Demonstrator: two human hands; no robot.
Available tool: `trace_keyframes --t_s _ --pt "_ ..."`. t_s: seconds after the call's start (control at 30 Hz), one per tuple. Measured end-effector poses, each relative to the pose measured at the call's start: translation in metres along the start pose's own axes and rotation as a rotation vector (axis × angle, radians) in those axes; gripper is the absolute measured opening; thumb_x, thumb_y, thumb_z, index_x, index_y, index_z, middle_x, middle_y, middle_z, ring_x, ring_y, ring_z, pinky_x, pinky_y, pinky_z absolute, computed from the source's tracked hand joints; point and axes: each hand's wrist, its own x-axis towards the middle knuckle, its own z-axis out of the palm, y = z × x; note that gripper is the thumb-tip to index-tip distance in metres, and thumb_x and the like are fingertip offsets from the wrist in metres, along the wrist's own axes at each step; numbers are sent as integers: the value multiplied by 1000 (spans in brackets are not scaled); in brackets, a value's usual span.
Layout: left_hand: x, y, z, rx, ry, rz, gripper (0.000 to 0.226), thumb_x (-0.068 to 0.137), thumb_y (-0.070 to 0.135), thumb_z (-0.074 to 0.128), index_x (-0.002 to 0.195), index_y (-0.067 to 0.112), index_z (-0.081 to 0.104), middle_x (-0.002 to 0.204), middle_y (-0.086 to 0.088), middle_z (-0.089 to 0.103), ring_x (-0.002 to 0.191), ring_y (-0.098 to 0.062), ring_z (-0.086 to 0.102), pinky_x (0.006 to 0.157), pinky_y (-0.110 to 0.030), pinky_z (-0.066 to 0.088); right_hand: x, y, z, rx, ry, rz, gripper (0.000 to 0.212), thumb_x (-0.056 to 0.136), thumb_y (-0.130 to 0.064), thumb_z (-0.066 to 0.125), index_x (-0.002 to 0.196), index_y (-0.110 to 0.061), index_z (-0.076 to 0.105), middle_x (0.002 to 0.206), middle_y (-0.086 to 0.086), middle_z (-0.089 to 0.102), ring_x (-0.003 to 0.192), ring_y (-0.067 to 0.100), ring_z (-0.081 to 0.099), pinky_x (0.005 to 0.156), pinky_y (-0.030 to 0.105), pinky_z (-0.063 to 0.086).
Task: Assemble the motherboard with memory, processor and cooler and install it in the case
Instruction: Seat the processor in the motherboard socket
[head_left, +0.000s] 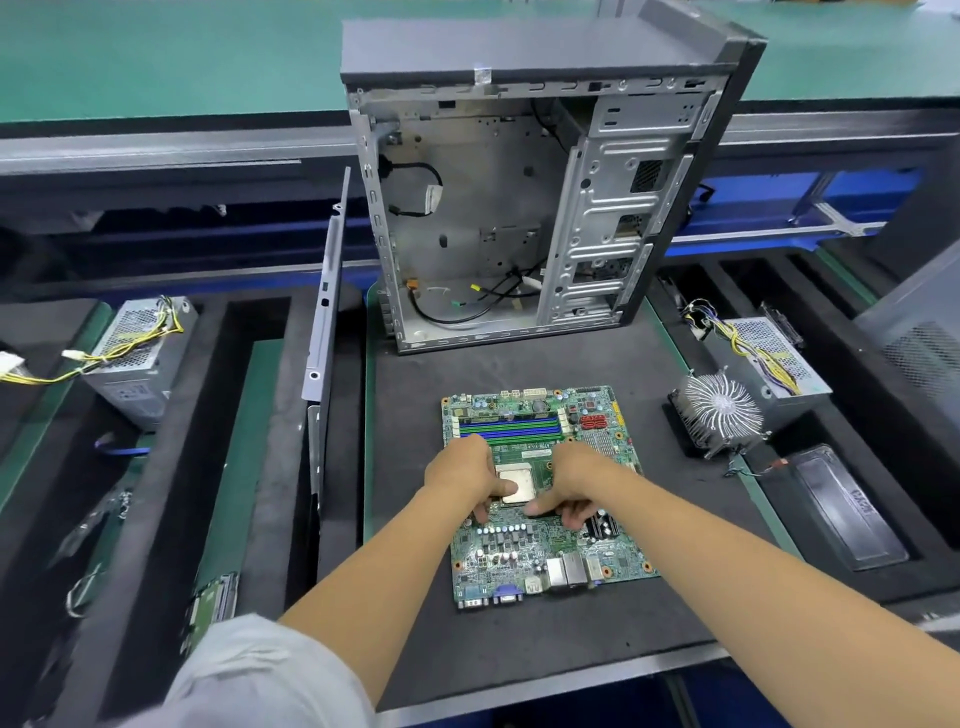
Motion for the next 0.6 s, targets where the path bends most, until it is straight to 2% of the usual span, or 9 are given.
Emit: trace_keyframes --t_s 0.13,0.2,0.27,0.4,0.53,0.6 --pt "2 -1 -1 7 -16 -7 32 82 41 73 72 12 64 74 -8 75 64 -14 71 80 -32 57 2 0 -2 -56 23 -39 68 72 -29 80 113 7 39 74 20 70 64 27 70 72 41 59" --pt "2 0 -1 5 -28 -9 31 82 40 73 73 12 63 76 -8 75 66 -16 72 81 -32 57 2 2 -3 -65 32 -75 57 71 -29 82 97 6 46 73 20 71 67 29 71 73 42 59" --pt "3 0 -1 10 -30 -5 31 82 39 73 73 11 63 76 -9 75 68 -16 73 81 -33 57 1 6 -3 -93 50 -130 47 71 -32 82 83 3 52 62 15 69 61 29 71 71 41 59" --pt "5 1 0 26 -19 -1 30 82 38 73 76 9 66 76 -9 75 63 -16 71 76 -31 58 -3 12 -1 -189 73 -250 46 75 -36 78 83 7 62 70 19 71 60 29 70 66 40 60" --pt "5 2 -2 12 -18 -18 30 81 37 74 82 7 69 74 -8 75 65 -16 73 76 -31 57 -3 13 0 -195 74 -351 37 76 -29 78 69 -2 54 61 13 64 48 26 64 58 36 57" --pt "2 0 -1 -2 13 2 28 81 37 75 79 11 66 73 -6 74 61 -14 72 73 -30 57 -2 17 1 -181 78 -398 38 77 -29 77 65 -8 49 57 9 62 49 25 63 60 36 56"
